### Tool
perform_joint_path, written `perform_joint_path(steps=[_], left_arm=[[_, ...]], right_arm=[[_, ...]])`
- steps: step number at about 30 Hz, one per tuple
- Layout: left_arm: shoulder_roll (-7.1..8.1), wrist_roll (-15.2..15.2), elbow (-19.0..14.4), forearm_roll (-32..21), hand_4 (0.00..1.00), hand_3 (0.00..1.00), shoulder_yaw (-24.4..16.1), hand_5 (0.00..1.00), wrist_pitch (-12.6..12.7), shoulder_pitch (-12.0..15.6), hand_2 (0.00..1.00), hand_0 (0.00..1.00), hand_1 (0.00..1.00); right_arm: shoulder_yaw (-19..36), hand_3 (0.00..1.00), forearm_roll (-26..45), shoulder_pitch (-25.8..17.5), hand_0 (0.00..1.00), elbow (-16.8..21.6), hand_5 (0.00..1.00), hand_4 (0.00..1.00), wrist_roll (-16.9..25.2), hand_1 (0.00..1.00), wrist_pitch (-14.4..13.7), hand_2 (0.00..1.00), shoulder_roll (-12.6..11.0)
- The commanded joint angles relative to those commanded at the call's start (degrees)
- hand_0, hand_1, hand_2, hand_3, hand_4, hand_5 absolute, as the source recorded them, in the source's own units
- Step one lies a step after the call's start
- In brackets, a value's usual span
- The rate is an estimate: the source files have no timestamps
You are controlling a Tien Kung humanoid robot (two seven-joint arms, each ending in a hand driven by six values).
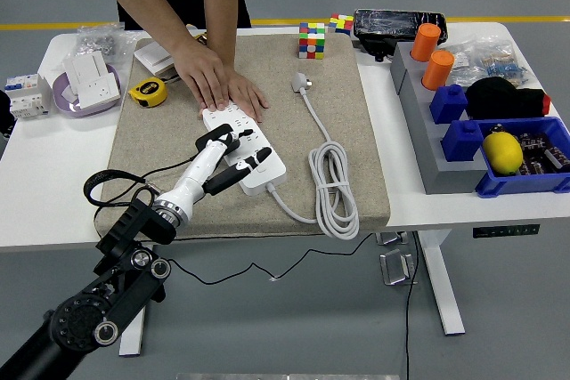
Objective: Pick up the plug,place it near the board,insert it into the board,press the button
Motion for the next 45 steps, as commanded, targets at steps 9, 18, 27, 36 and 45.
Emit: perform_joint_path(steps=[9, 18, 27, 36, 45], left_arm=[[0.3, 0.73, 1.92, 1.84, 0.998, 0.919, 2.3, 0.998, -0.64, -3.37, 0.954, 0.998, 0.998], [0.7, -0.98, -0.41, 4.89, 0.998, 0.914, 3.04, 0.998, 0.56, -3.64, 0.947, 0.998, 0.998], [2.2, -0.68, -12.97, 8.15, 0.863, 0.866, 4.04, 0.578, -1.55, -1.4, 0.723, 0.8, 0.765], [2.88, 2.35, -18.93, 21.85, 0.614, 0.875, 6.21, 0.189, -12.12, -0.34, 0.365, 0.333, 0.299], [2.53, 5.28, -14.49, 29.12, 0.526, 0.815, 5.55, 0.02, -14.39, -1.65, 0.157, 0.14, 0.046]], right_arm=[[-0.29, 0.838, -0.04, 0.27, 0.842, 0.07, 0.998, 0.998, -0.01, 0.829, -0.06, 0.807, -0.1], [-0.59, 0.838, -0.03, 0.1, 0.842, 0.09, 0.998, 0.998, -0.13, 0.829, -0.24, 0.807, -0.1], [-0.48, 0.838, -0.09, 0.11, 0.841, 0.13, 0.998, 0.998, -0.11, 0.829, -0.36, 0.807, -0.1], [-0.4, 0.838, -0.06, -0.02, 0.841, 0.15, 0.998, 0.998, -0.07, 0.828, -0.45, 0.806, -0.05], [-0.27, 0.837, -0.02, 0.06, 0.84, 0.18, 0.998, 0.998, -0.07, 0.827, -0.5, 0.805, -0.04]])
